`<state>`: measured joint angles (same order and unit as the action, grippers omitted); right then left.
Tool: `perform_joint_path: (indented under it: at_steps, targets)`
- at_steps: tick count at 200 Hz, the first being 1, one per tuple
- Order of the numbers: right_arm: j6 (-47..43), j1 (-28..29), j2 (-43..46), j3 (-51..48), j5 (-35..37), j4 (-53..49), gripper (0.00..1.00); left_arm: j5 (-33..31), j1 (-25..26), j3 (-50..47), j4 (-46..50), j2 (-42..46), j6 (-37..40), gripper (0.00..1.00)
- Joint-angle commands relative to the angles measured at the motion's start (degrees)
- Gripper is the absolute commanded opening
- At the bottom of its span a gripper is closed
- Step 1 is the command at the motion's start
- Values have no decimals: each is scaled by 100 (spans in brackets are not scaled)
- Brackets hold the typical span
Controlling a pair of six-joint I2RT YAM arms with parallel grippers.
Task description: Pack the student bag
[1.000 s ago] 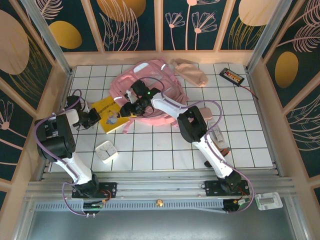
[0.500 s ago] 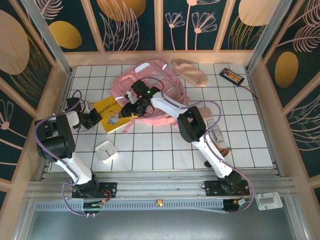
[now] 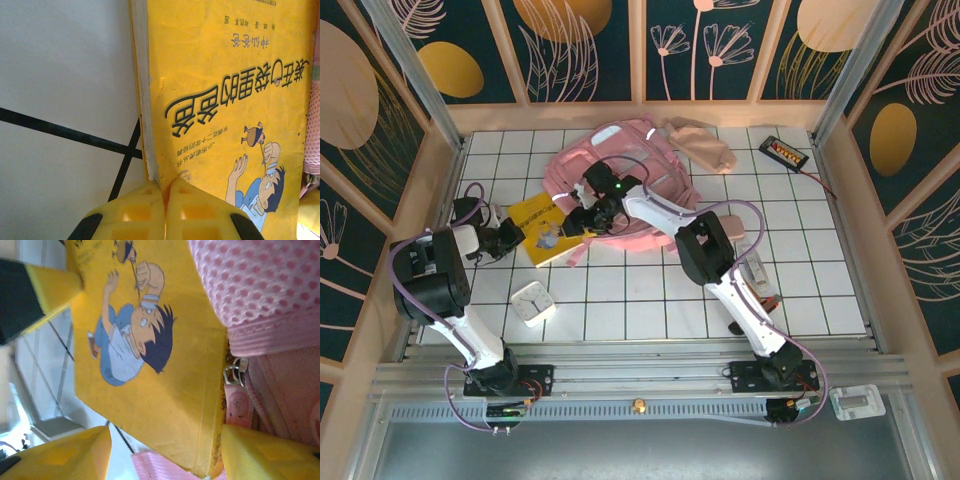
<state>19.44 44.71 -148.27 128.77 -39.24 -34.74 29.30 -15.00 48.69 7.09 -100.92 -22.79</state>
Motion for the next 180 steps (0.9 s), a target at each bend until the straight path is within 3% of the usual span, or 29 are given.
perform_joint_path:
  at_steps: [1,22,94,180]
  targets:
    - [983,96,332,-775,-1103,1376,58,172,262,-521,1181,-521,-21,0]
    - [1306,5,534,-1047,-1438,1922,57,230,262,-536,1124,-520,-66,0]
    - [1367,47,408,-906,-2133,2154,53,597,256,-667,803,-517,-272,0]
    - [1150,93,503,-1032,-2301,2148,48,1285,256,-846,615,-337,-405,0]
